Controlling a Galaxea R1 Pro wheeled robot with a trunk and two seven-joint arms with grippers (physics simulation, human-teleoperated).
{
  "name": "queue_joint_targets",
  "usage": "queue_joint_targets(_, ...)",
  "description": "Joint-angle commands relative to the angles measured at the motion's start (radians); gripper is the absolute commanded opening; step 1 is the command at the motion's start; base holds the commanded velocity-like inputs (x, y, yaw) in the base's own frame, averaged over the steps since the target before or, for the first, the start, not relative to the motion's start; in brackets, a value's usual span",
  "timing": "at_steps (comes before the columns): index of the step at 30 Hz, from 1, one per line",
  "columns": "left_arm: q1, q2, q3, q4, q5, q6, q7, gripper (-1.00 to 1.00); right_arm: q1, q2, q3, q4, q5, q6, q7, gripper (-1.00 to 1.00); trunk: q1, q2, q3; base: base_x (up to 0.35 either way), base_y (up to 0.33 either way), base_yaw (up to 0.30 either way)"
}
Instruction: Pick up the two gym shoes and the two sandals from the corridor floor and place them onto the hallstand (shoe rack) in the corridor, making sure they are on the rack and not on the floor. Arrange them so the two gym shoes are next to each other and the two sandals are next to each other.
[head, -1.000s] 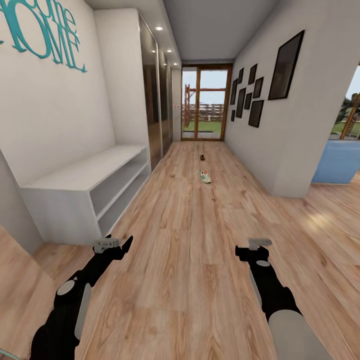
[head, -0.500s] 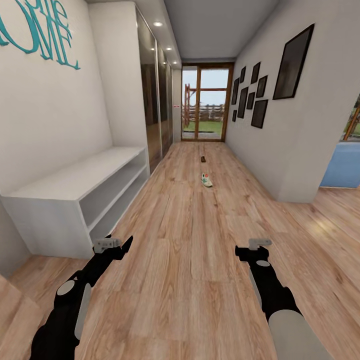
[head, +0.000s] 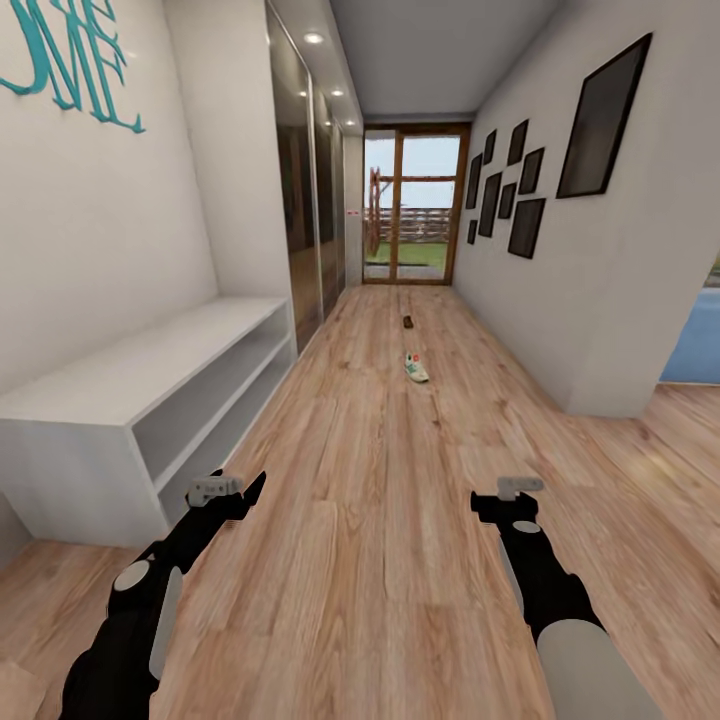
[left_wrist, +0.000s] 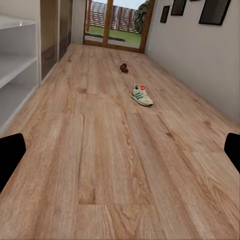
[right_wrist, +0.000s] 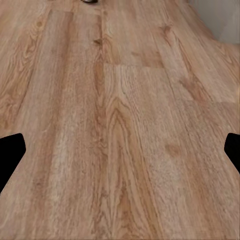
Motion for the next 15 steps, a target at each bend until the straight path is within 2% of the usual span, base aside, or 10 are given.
queue_joint_targets(1,-0.001,-0.001,0.004,-0.002,-0.006,0.006,-0.008,1.0,0.0,0.001,-0.003,-0.002,0.008,0.005,0.001,1.0,0.0,0.0,-0.001,0.349,0.0,0.0)
queue_joint_targets(15,-0.001,-0.001,0.004,-0.002,-0.006,0.006,-0.008,1.0,0.0,0.001,-0.004,-0.003,0.008,0.005,0.001,1.0,0.0,0.0,-0.001,0.349,0.0,0.0)
